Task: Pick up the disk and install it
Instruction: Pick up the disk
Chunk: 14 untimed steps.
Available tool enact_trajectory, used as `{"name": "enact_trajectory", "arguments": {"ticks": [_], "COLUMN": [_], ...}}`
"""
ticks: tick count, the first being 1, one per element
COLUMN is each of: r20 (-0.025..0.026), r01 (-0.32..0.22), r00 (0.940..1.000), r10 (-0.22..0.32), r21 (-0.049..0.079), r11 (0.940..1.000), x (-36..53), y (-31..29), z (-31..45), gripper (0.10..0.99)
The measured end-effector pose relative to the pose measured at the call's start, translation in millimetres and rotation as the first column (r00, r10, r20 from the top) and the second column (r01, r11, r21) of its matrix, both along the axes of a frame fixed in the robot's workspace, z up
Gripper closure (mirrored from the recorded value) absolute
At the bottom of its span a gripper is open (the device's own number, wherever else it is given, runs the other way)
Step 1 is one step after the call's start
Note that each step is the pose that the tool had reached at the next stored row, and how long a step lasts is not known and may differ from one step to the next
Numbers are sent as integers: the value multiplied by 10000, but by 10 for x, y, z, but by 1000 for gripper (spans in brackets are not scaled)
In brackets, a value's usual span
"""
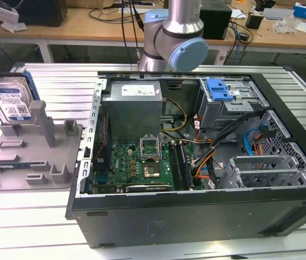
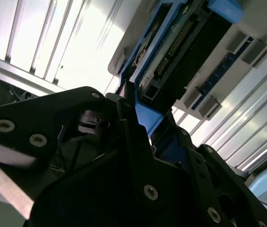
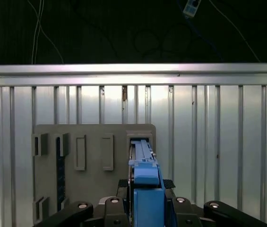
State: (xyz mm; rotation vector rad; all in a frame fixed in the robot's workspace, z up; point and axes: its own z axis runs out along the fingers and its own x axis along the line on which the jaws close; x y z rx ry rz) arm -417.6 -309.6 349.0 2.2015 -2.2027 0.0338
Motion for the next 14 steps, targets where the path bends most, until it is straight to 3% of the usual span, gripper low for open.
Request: {"name": "enact_trajectory", "arguments": {"ticks": [14], "r20": [1], "r01": [0], "r00": [10000], "r10": [0], "r21": [0], "r11": [10000], "x": [0], "y": [-8], "z": [732], "gripper": [718]}}
